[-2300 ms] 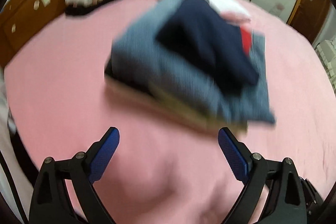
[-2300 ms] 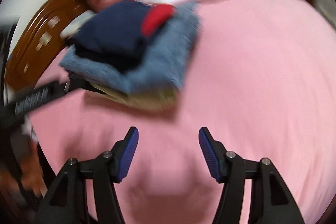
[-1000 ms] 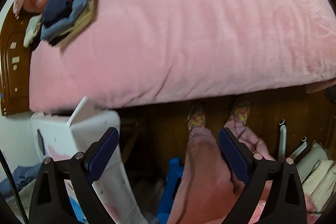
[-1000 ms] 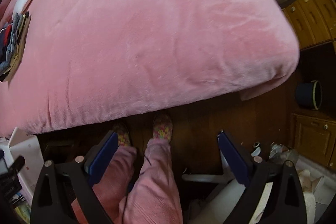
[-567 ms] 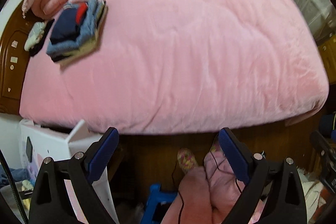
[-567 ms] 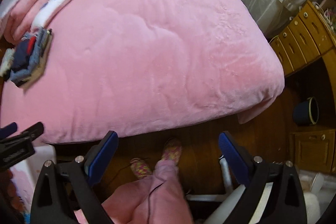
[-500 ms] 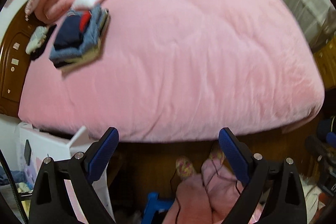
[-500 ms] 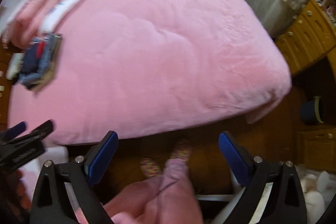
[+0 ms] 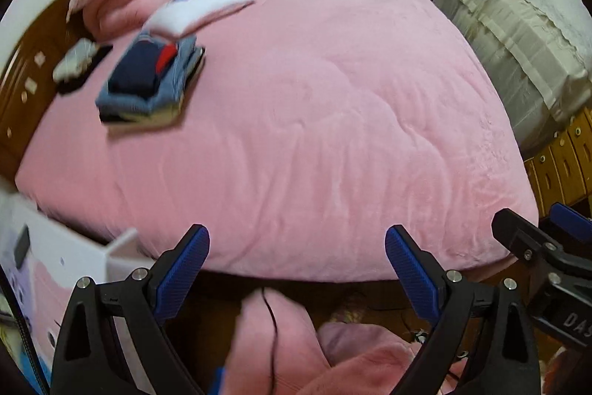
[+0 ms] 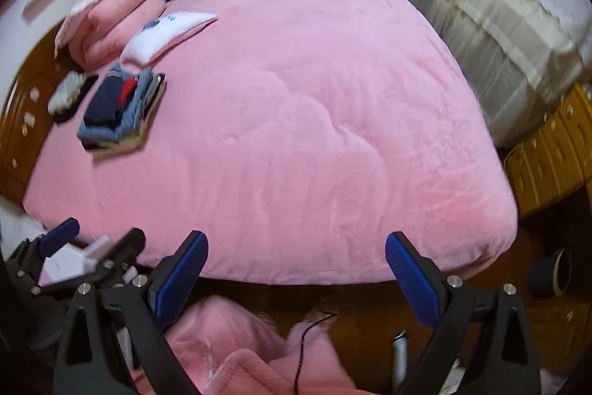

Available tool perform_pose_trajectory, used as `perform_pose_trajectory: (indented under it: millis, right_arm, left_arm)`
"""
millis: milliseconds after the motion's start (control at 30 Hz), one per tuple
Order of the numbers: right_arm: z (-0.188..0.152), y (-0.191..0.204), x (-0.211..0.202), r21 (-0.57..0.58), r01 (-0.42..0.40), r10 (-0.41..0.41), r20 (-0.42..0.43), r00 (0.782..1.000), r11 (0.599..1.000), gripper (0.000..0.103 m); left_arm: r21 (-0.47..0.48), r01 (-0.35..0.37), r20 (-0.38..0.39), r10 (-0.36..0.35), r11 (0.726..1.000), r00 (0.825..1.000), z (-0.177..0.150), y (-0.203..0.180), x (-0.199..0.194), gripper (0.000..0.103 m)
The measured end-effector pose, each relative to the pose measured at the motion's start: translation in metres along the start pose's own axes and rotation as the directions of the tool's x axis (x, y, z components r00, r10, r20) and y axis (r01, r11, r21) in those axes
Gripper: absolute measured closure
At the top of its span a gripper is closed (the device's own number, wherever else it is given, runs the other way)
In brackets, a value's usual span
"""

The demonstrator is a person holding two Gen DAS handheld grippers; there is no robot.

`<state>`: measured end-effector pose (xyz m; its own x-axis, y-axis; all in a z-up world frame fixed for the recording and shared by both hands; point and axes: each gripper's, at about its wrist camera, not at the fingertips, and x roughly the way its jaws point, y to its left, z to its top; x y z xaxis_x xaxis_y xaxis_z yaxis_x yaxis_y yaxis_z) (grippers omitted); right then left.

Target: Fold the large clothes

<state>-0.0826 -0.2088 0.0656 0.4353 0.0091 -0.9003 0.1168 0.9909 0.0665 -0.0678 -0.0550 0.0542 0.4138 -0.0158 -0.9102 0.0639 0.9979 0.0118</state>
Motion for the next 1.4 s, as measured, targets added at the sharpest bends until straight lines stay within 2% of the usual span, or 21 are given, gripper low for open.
perform_pose_trajectory:
  millis: [67, 167, 233, 333, 500, 767, 900, 1400]
  right_arm:
    - [-0.002, -0.002, 0.008, -0.012, 0.005, -0.006, -0.021, 1.0, 1.0, 0.006]
    - [0.001, -0.008, 0.016, 0.003, 0.015, -0.015, -0.052, 0.999, 1.0, 0.006]
    - [0.007, -0.01, 0.016, 0.018, 0.011, -0.01, -0.039, 0.999, 1.0, 0.006]
    - [0.013, -0.008, 0.016, 0.011, 0.023, -0.022, -0.034, 0.999, 1.0, 0.006]
    - [0.015, -0.007, 0.017, 0.001, 0.033, -0.033, -0.034, 0.999, 0.999, 0.006]
    - [0.017, -0.012, 0.01, 0.007, 0.05, -0.05, -0.001, 0.999, 0.999, 0.006]
    - [0.016, -0.012, 0.007, 0.004, 0.063, -0.064, 0.016, 0.998, 0.998, 0.006]
    - [0.016, -0.016, 0.002, -0.011, 0.061, -0.061, 0.032, 0.998, 0.998, 0.005]
  left_arm:
    - [-0.02, 0.015, -0.044, -0.016, 1.0, 0.999, 0.0, 0.0, 0.007, 0.008]
    - [-0.021, 0.007, -0.022, -0.008, 1.0, 1.0, 0.01, 0.001, 0.01, 0.008]
    - [0.0, -0.009, -0.002, 0.009, 1.0, 1.0, 0.016, -0.002, 0.01, 0.008]
    - [0.002, -0.002, -0.027, 0.002, 1.0, 1.0, 0.018, -0.003, 0.011, 0.008]
    - [0.021, -0.029, 0.014, 0.028, 0.999, 0.999, 0.025, -0.009, 0.005, 0.008]
    - [0.035, -0.014, 0.06, 0.012, 0.999, 0.998, 0.032, -0.013, -0.003, 0.007]
    - [0.032, -0.016, 0.078, 0.014, 0.999, 0.997, 0.032, -0.013, -0.005, 0.003]
    - [-0.011, -0.017, 0.075, 0.018, 1.0, 0.997, 0.024, -0.011, -0.006, 0.001]
